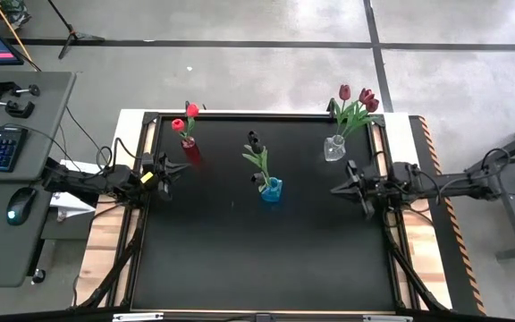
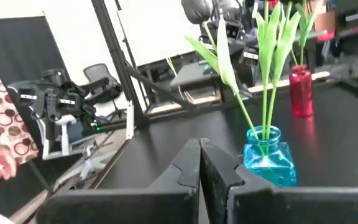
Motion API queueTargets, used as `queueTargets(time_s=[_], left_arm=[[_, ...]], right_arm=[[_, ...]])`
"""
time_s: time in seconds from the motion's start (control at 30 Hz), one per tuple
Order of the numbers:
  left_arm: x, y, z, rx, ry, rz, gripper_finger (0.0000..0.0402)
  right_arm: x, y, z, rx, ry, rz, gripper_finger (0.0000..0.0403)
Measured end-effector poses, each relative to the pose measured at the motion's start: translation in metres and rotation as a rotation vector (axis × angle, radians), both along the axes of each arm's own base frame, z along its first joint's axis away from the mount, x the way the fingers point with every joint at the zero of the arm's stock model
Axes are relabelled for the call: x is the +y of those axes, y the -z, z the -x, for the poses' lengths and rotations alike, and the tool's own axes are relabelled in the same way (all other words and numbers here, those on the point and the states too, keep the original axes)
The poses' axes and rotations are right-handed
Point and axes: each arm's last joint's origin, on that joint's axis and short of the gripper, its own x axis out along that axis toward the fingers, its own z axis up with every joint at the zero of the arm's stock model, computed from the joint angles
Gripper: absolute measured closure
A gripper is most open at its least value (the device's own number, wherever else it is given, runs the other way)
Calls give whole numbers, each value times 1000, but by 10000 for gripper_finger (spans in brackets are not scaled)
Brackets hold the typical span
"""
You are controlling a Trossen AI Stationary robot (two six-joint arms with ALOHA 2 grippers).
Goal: Sort flowers into vase by color
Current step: Return to Home Position
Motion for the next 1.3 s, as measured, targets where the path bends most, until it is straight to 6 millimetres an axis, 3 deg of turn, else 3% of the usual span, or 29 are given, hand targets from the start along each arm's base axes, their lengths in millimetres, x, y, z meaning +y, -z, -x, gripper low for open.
queueTargets(time_s=[0.27, 0.4, 0.47, 0.73, 1.3], left_arm=[[0, 0, 0, 0, 0, 0, 401], [0, 0, 0, 0, 1, 0, 401], [0, 0, 0, 0, 1, -1, 401], [0, 0, 0, 0, 1, 0, 401], [0, 0, 0, 0, 1, -1, 401]], right_arm=[[0, 33, 8, -70, -18, 47, 403], [0, 40, 11, 1, -28, 32, 403], [0, 44, 11, 62, -28, -59, 403], [0, 45, 10, 118, -22, -312, 403], [0, 45, 10, 120, -21, -317, 402]])
